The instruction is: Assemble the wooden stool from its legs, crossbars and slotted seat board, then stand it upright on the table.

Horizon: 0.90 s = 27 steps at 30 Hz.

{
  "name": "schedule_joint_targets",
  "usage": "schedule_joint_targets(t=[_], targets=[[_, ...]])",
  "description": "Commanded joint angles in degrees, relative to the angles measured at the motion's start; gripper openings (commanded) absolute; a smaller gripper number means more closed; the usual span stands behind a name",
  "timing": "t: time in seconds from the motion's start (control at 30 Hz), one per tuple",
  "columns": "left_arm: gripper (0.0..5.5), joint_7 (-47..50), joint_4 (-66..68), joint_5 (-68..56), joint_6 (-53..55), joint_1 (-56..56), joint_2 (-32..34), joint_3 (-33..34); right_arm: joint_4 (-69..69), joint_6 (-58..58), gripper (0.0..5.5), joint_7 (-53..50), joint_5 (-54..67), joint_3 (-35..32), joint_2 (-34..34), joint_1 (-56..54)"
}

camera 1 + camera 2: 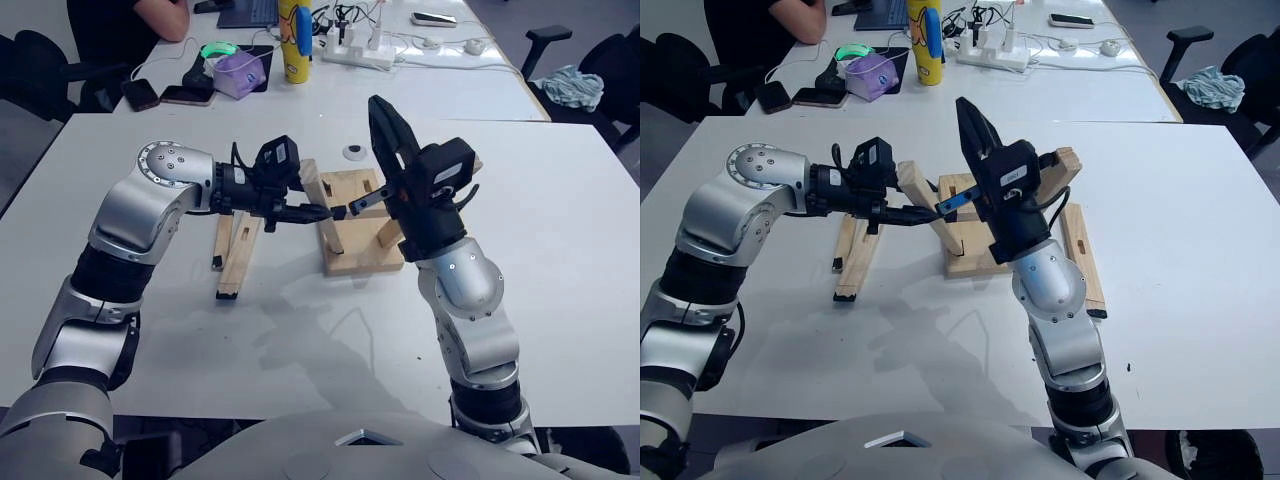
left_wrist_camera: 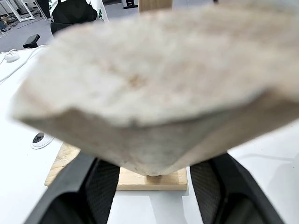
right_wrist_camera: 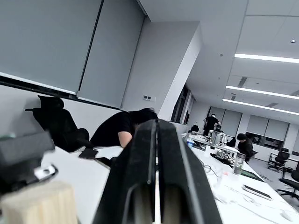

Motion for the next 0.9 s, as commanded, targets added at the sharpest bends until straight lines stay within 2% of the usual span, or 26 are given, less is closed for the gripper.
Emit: schedule_joint_targets(t=[0.03,0.13,0.23,0.4,0.5,0.57,0.63,0.67,0.73,0.83,0.9], targets=[[2.07,-2.1,2.4,0.9,4.9,4.8,-0.6,-5.2,10.6,15.0,0.00,0.2,-5.5,2.2,-2.9,4.4],[2.07,-2.1,1.8,0.5,5.2,4.8,-0.5,-4.9,16.2,24.8,0.00,4.6,-5.5,5.2,-5.5,6.6],[2.07,-1.8,1.3,0.2,5.5,5.2,-0.5,-4.5,16.2,25.6,0.00,5.8,-4.9,5.8,-5.3,6.5],[2.07,-1.4,0.7,0.1,5.9,5.9,-0.7,-4.4,7.4,10.5,0.00,2.6,0.4,0.0,1.3,1.7],[2.07,-1.0,0.1,-0.2,6.3,6.5,-0.5,-4.0,1.7,2.6,0.00,2.8,2.7,-2.0,2.4,0.7],[2.07,-0.4,-0.1,-0.5,6.4,6.9,-0.4,-3.5,6.1,6.7,0.00,4.4,1.2,0.6,0.3,3.1],[2.07,0.2,-0.2,-0.7,6.5,7.4,-0.4,-3.0,14.1,18.2,0.00,8.0,-0.7,5.4,-3.8,5.4],[2.07,0.4,-0.3,-0.8,6.5,7.6,-0.3,-2.8,16.0,19.5,0.00,8.1,0.6,4.4,-3.7,7.3],[2.07,0.6,-0.3,-0.8,6.5,7.7,-0.3,-2.6,14.1,12.5,0.00,8.4,3.4,0.6,-3.5,9.2],[2.07,0.5,0.0,-0.6,6.6,7.5,0.1,-2.5,10.1,-6.5,0.00,12.2,8.3,-5.4,-5.6,16.7],[2.07,0.2,0.5,-0.3,6.4,7.1,0.3,-2.6,10.2,-11.7,0.00,14.1,9.2,-7.7,-7.6,21.3]])
